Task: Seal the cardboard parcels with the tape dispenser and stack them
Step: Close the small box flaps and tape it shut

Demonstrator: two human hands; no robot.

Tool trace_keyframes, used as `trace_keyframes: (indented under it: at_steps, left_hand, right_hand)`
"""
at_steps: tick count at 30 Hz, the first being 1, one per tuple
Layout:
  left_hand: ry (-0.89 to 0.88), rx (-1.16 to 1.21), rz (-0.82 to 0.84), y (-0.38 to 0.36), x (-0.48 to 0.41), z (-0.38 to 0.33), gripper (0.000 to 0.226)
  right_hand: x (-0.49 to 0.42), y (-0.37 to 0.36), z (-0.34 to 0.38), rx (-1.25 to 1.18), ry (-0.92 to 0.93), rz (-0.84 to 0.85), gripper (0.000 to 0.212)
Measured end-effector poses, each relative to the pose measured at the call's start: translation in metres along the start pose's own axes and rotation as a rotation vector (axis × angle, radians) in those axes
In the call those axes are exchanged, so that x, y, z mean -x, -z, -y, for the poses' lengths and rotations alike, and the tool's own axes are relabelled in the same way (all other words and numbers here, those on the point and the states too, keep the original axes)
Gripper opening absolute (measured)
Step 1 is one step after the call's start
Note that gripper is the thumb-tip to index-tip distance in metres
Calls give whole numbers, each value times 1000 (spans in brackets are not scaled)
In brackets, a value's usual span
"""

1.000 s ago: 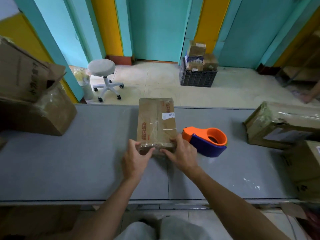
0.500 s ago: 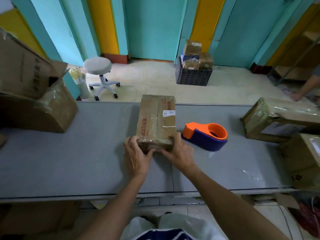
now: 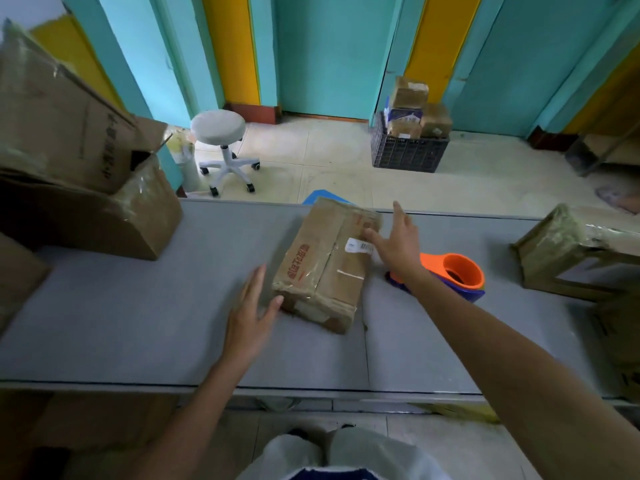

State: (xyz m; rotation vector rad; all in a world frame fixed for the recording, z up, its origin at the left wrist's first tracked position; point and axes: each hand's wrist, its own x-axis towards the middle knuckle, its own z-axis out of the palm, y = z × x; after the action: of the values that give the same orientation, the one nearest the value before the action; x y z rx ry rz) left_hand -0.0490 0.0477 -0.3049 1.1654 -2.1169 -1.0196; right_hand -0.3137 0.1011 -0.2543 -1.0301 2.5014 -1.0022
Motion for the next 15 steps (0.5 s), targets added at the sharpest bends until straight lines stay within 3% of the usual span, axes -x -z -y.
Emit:
trace_keyframes:
  at_steps: [6,10,15]
  left_hand:
    - [47,103,41,-4,-11,-6,45]
    - [101,140,-91,12,-12,6,42]
    - [61,209,-167,41,-18,-1,42]
  right_hand:
    - [-28,-4,14,-42,-93,221,82]
    - [-16,-15,16,-64,-149,213,55]
    - [-7,-4,40,-122,-43,76,54]
